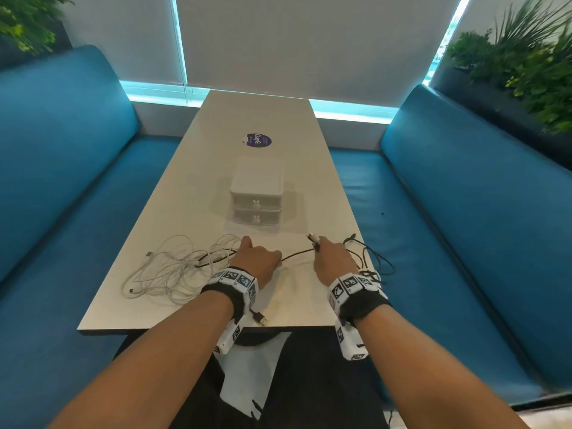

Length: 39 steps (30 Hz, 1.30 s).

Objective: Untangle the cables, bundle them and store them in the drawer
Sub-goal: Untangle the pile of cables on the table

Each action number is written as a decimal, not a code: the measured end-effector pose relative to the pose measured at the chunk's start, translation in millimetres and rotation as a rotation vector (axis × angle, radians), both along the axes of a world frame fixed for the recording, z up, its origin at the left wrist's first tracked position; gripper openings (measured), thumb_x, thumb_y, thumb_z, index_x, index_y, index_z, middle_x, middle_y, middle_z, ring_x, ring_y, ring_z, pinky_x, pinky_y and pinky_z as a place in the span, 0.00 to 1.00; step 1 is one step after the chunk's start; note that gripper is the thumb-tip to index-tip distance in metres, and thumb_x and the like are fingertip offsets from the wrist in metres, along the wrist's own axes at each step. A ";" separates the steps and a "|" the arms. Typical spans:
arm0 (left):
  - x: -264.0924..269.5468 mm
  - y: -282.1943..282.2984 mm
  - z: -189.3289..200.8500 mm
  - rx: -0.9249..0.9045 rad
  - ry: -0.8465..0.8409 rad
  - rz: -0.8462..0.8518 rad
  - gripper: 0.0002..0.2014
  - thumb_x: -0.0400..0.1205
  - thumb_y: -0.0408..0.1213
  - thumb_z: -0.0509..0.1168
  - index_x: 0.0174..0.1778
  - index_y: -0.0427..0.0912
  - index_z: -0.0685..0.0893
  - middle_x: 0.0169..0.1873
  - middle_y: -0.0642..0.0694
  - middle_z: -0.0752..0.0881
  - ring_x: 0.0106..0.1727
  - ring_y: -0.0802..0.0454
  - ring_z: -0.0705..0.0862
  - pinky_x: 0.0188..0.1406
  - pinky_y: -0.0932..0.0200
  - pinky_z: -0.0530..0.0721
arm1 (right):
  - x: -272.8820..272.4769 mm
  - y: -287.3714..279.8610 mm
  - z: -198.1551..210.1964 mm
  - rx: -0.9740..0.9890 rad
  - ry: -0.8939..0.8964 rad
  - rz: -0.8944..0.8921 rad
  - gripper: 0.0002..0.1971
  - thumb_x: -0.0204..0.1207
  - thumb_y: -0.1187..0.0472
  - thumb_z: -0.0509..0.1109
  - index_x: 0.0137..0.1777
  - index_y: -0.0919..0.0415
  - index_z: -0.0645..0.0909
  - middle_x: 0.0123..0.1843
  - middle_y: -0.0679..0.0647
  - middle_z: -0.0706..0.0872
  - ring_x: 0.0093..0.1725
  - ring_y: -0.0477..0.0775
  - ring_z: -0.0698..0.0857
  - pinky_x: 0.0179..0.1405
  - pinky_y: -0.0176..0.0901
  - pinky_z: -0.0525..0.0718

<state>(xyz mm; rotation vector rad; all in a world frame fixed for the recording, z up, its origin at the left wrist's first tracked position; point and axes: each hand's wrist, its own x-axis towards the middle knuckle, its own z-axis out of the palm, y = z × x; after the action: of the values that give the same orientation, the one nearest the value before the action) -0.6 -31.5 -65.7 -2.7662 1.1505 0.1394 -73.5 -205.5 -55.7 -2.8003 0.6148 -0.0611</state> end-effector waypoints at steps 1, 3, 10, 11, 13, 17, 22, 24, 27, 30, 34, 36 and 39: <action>-1.7 -3.8 0.1 0.003 0.000 -0.011 0.06 0.88 0.37 0.53 0.52 0.51 0.75 0.27 0.53 0.73 0.37 0.45 0.76 0.60 0.45 0.62 | 2.0 6.3 0.0 0.018 -0.031 0.051 0.13 0.86 0.56 0.55 0.66 0.55 0.75 0.51 0.62 0.86 0.49 0.64 0.87 0.42 0.49 0.81; -3.2 -10.6 2.2 0.010 -0.019 -0.044 0.08 0.87 0.36 0.54 0.55 0.51 0.76 0.25 0.55 0.70 0.32 0.45 0.72 0.62 0.43 0.64 | 5.3 18.5 -2.0 0.050 -0.018 0.167 0.14 0.85 0.56 0.56 0.68 0.55 0.75 0.51 0.62 0.86 0.49 0.65 0.87 0.44 0.51 0.83; 0.3 -2.5 7.0 -0.056 -0.013 -0.024 0.13 0.91 0.46 0.49 0.56 0.45 0.77 0.40 0.47 0.84 0.44 0.42 0.81 0.62 0.45 0.65 | 7.7 20.4 -7.8 0.089 0.039 0.188 0.14 0.86 0.51 0.57 0.60 0.57 0.80 0.52 0.61 0.87 0.51 0.65 0.85 0.49 0.54 0.84; 3.6 3.0 7.8 -0.019 0.005 -0.009 0.14 0.92 0.47 0.49 0.55 0.46 0.77 0.43 0.46 0.86 0.48 0.43 0.81 0.63 0.44 0.64 | 6.7 12.3 -5.7 0.068 0.041 0.142 0.15 0.86 0.51 0.56 0.61 0.57 0.80 0.53 0.61 0.87 0.51 0.64 0.86 0.48 0.52 0.84; 12.6 18.2 4.3 0.041 0.019 0.022 0.13 0.92 0.45 0.49 0.57 0.49 0.78 0.48 0.49 0.86 0.54 0.45 0.81 0.66 0.44 0.63 | 3.1 -11.0 -3.3 0.037 0.051 0.007 0.15 0.86 0.54 0.56 0.61 0.58 0.81 0.53 0.61 0.87 0.50 0.63 0.86 0.46 0.49 0.83; 19.8 33.5 -2.1 -0.016 0.052 0.056 0.11 0.91 0.39 0.51 0.60 0.51 0.78 0.43 0.52 0.83 0.52 0.46 0.80 0.60 0.49 0.62 | -5.5 -37.8 -1.9 -0.004 0.088 -0.109 0.13 0.86 0.56 0.58 0.59 0.59 0.82 0.55 0.61 0.87 0.54 0.63 0.86 0.43 0.46 0.78; 2.9 13.1 1.4 0.017 0.021 0.000 0.11 0.91 0.38 0.50 0.64 0.52 0.76 0.36 0.52 0.74 0.49 0.46 0.80 0.64 0.47 0.63 | -0.4 -13.6 -4.8 0.020 0.044 -0.092 0.13 0.87 0.54 0.55 0.60 0.59 0.78 0.54 0.61 0.84 0.52 0.64 0.85 0.46 0.52 0.82; 0.4 9.2 -0.1 0.012 0.019 0.002 0.12 0.91 0.38 0.50 0.64 0.51 0.77 0.33 0.54 0.73 0.46 0.46 0.79 0.66 0.46 0.63 | 1.7 -4.6 -4.9 0.062 -0.010 -0.085 0.14 0.87 0.52 0.54 0.61 0.60 0.76 0.53 0.62 0.85 0.51 0.65 0.85 0.48 0.54 0.83; -0.4 1.9 2.4 -0.001 0.019 0.026 0.14 0.92 0.42 0.48 0.60 0.49 0.79 0.36 0.51 0.80 0.48 0.44 0.81 0.66 0.46 0.64 | 6.2 9.3 -3.4 0.152 -0.104 -0.026 0.18 0.87 0.48 0.53 0.59 0.60 0.77 0.51 0.63 0.87 0.50 0.67 0.85 0.47 0.54 0.84; -1.7 -5.7 8.0 -0.008 -0.022 0.044 0.18 0.92 0.46 0.46 0.54 0.46 0.80 0.39 0.46 0.86 0.47 0.42 0.82 0.68 0.44 0.65 | 9.6 22.0 -1.7 0.211 -0.121 0.087 0.19 0.86 0.47 0.54 0.59 0.59 0.80 0.51 0.63 0.88 0.51 0.66 0.85 0.48 0.53 0.83; -0.6 -10.4 10.5 -0.022 -0.088 0.019 0.19 0.92 0.46 0.45 0.52 0.45 0.80 0.39 0.47 0.86 0.46 0.42 0.82 0.64 0.44 0.67 | 7.0 22.3 -3.0 0.058 -0.042 0.144 0.16 0.85 0.47 0.56 0.59 0.57 0.79 0.51 0.61 0.86 0.50 0.65 0.85 0.47 0.53 0.84; 1.3 -9.7 8.1 -0.029 -0.098 -0.006 0.20 0.92 0.49 0.45 0.52 0.46 0.81 0.41 0.47 0.86 0.48 0.43 0.81 0.63 0.44 0.67 | 4.9 19.8 -2.5 -0.043 -0.017 0.172 0.14 0.86 0.48 0.56 0.59 0.56 0.78 0.49 0.61 0.86 0.47 0.65 0.86 0.46 0.53 0.85; 4.7 -9.1 4.9 -0.081 -0.090 -0.052 0.17 0.92 0.48 0.48 0.54 0.47 0.81 0.47 0.48 0.87 0.53 0.44 0.80 0.62 0.45 0.67 | 1.6 14.1 0.8 -0.178 0.017 0.197 0.14 0.88 0.50 0.53 0.62 0.56 0.75 0.47 0.60 0.85 0.44 0.64 0.86 0.41 0.52 0.85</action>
<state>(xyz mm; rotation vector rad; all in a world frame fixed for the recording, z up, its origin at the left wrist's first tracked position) 4.1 -40.7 -60.7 -2.7764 1.2296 -0.0381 -71.9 -191.3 -54.8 -3.0211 0.3498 -0.0545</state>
